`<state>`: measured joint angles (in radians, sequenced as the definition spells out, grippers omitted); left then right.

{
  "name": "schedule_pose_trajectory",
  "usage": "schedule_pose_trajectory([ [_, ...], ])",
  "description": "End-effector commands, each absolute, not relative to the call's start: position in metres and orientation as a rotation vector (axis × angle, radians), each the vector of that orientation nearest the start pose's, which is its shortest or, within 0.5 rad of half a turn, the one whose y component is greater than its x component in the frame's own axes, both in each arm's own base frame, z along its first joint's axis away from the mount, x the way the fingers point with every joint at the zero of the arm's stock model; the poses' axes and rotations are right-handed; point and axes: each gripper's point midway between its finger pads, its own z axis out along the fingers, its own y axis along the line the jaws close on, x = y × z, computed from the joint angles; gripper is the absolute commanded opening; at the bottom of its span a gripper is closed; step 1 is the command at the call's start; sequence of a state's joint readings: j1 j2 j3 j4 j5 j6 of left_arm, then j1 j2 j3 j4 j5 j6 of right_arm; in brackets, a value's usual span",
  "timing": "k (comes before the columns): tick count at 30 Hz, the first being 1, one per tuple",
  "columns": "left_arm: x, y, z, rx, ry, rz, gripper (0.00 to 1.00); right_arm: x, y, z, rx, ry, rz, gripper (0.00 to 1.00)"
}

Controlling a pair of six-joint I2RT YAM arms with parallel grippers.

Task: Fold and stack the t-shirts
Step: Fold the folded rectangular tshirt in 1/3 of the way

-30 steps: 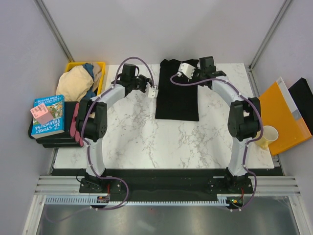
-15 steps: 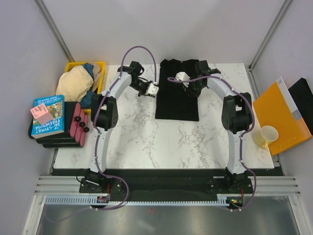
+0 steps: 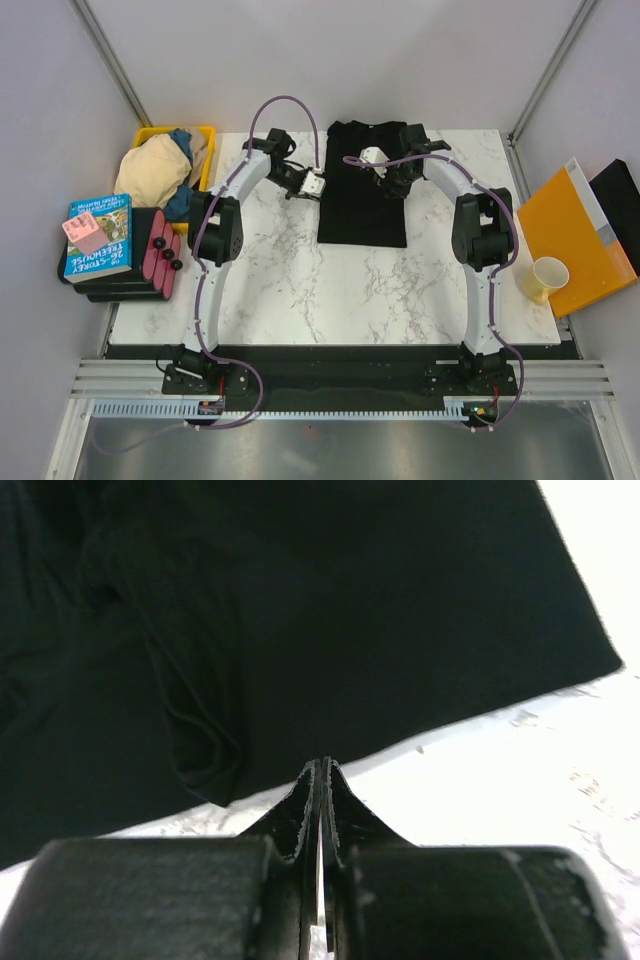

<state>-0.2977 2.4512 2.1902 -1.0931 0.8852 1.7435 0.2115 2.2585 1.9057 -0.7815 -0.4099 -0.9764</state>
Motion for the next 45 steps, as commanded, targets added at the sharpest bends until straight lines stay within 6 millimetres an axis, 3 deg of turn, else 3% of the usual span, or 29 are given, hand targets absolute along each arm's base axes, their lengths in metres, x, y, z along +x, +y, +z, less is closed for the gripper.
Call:
schedule_pose_trajectory([
  [1, 0.485, -0.285, 0.087, 1.942, 1.025, -0.649, 0.02, 0.513, 0.150, 0.068, -1.526, 2.016, 0.269, 0.00],
  [7, 0.501, -0.292, 0.065, 1.957, 1.037, -0.562, 0.02, 0.514, 0.148, 0.067, -1.522, 2.022, 0.251, 0.00],
  [11, 0.525, -0.297, 0.061, 1.903, 1.039, -0.474, 0.02, 0.511, 0.147, 0.065, -1.524, 2.030, 0.254, 0.00],
  [20, 0.540, -0.299, 0.034, 1.909, 1.034, -0.341, 0.02, 0.515, 0.137, 0.049, -1.539, 2.046, 0.170, 0.00],
  [25, 0.555, -0.298, 0.040, 1.869, 1.029, -0.261, 0.02, 0.541, 0.129, 0.048, -1.483, 2.006, 0.030, 0.00],
  [35, 0.571, -0.299, 0.067, 1.781, 0.991, -0.194, 0.02, 0.568, 0.123, 0.048, -1.414, 1.948, -0.109, 0.00],
  [43, 0.574, -0.289, 0.048, 1.806, 1.002, -0.108, 0.02, 0.588, 0.113, 0.047, -1.346, 1.904, -0.260, 0.00],
  [45, 0.584, -0.288, 0.060, 1.762, 0.989, -0.042, 0.02, 0.593, 0.108, 0.052, -1.306, 1.903, -0.289, 0.00],
])
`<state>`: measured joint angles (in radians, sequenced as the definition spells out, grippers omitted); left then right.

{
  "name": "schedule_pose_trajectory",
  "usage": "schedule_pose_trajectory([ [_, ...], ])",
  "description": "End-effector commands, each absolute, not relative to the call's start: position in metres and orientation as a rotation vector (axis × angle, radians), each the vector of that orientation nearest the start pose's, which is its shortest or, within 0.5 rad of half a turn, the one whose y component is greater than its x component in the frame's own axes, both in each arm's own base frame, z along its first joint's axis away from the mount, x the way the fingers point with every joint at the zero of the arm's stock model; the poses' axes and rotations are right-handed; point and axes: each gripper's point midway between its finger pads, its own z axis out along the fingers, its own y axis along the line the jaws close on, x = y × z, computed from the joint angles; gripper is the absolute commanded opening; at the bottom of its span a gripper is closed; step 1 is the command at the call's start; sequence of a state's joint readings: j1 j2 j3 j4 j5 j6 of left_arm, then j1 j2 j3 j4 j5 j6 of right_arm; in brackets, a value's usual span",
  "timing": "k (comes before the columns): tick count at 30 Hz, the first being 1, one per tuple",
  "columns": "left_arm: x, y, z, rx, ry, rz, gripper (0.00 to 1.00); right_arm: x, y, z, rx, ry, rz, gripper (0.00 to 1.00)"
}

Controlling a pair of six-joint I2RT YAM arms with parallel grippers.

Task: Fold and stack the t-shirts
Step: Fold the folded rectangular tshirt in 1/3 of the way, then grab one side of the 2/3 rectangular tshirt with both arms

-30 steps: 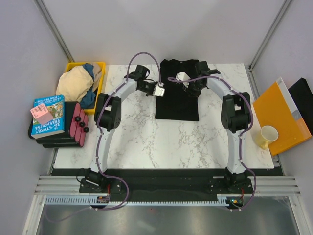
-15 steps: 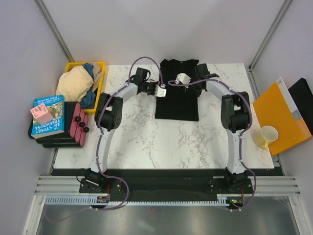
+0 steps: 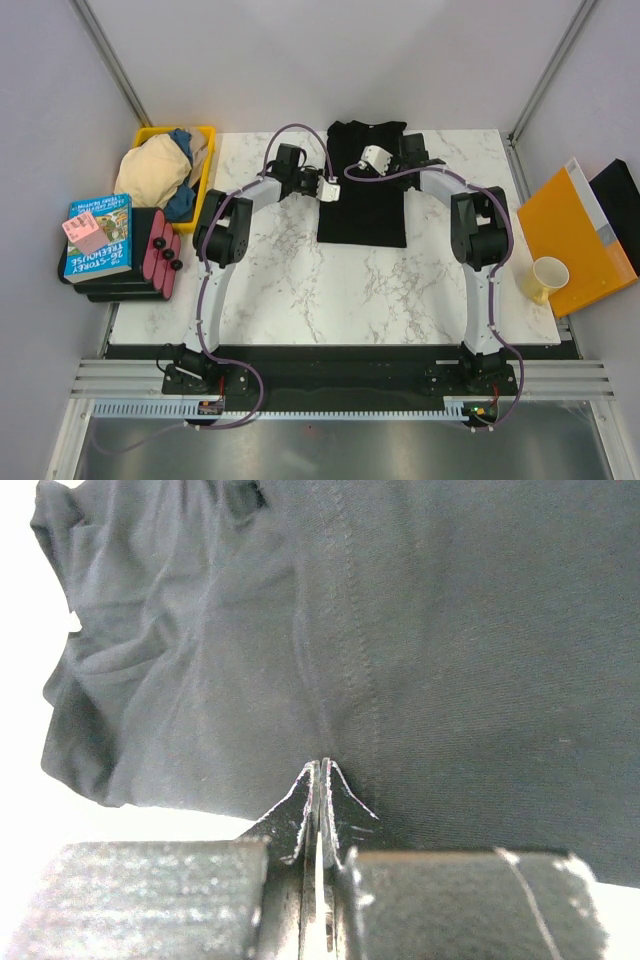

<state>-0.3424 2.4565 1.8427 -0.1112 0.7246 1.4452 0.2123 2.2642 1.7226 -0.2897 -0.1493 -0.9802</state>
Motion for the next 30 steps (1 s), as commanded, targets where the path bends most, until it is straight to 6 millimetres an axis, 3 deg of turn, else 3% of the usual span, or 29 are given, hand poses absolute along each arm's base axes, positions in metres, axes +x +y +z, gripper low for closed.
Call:
schedule_pose_trajectory([
  [1, 0.588, -0.285, 0.067, 1.724, 1.012, -0.033, 0.02, 0.595, 0.108, 0.058, -1.278, 1.900, -0.301, 0.00],
  [3, 0.595, -0.279, 0.077, 1.667, 1.026, 0.029, 0.02, 0.600, 0.102, 0.069, -1.217, 1.885, -0.349, 0.00],
  [4, 0.603, -0.279, 0.105, 1.604, 0.985, 0.084, 0.02, 0.601, 0.101, 0.082, -1.187, 1.869, -0.359, 0.00],
  [6, 0.604, -0.272, 0.117, 1.563, 0.990, 0.113, 0.02, 0.598, 0.099, 0.090, -1.158, 1.872, -0.349, 0.01],
  [7, 0.601, -0.268, 0.143, 1.536, 0.971, 0.123, 0.02, 0.596, 0.099, 0.102, -1.144, 1.864, -0.339, 0.06],
  [9, 0.585, -0.261, 0.149, 1.552, 0.966, 0.057, 0.02, 0.579, 0.103, 0.109, -1.205, 1.870, -0.257, 0.23],
  [10, 0.571, -0.256, 0.162, 1.592, 0.948, 0.041, 0.02, 0.565, 0.103, 0.097, -1.259, 1.885, -0.230, 0.35],
  [11, 0.558, -0.253, 0.163, 1.628, 0.937, 0.014, 0.02, 0.555, 0.102, 0.094, -1.334, 1.862, -0.240, 0.41],
  [12, 0.538, -0.250, 0.153, 1.672, 0.924, -0.053, 0.02, 0.541, 0.102, 0.104, -1.392, 1.829, -0.226, 0.46],
  [13, 0.526, -0.248, 0.151, 1.740, 0.851, -0.035, 0.02, 0.517, 0.098, 0.082, -1.471, 1.848, -0.207, 0.56],
  [14, 0.502, -0.242, 0.153, 1.795, 0.852, -0.079, 0.06, 0.507, 0.096, 0.080, -1.574, 1.788, -0.235, 0.61],
  [15, 0.480, -0.238, 0.134, 1.845, 0.846, -0.132, 0.13, 0.497, 0.095, 0.091, -1.608, 1.741, -0.240, 0.65],
  [16, 0.466, -0.237, 0.131, 1.911, 0.759, -0.108, 0.25, 0.475, 0.090, 0.072, -1.680, 1.748, -0.219, 0.69],
  [17, 0.450, -0.234, 0.133, 1.939, 0.728, -0.118, 0.49, 0.465, 0.090, 0.071, -1.730, 1.719, -0.215, 0.69],
  [18, 0.429, -0.232, 0.116, 1.980, 0.675, -0.137, 0.57, 0.456, 0.088, 0.077, -1.804, 1.658, -0.240, 0.70],
  [19, 0.419, -0.230, 0.109, 1.998, 0.640, -0.138, 0.64, 0.439, 0.087, 0.063, -1.858, 1.654, -0.206, 0.70],
  [20, 0.409, -0.231, 0.107, 2.017, 0.594, -0.128, 0.68, 0.431, 0.086, 0.061, -1.892, 1.634, -0.202, 0.70],
  [21, 0.394, -0.228, 0.089, 2.062, 0.537, -0.124, 0.69, 0.425, 0.086, 0.066, -1.927, 1.590, -0.215, 0.70],
  [23, 0.375, -0.230, 0.072, 2.106, 0.487, -0.138, 0.69, 0.411, 0.089, 0.060, -1.957, 1.566, -0.175, 0.70],
  [27, 0.359, -0.237, 0.053, 2.152, 0.372, -0.137, 0.70, 0.385, 0.092, 0.059, -2.054, 1.488, -0.122, 0.73],
  [30, 0.356, -0.244, 0.054, 2.143, 0.351, -0.153, 0.70, 0.371, 0.099, 0.064, -2.102, 1.392, -0.104, 0.74],
])
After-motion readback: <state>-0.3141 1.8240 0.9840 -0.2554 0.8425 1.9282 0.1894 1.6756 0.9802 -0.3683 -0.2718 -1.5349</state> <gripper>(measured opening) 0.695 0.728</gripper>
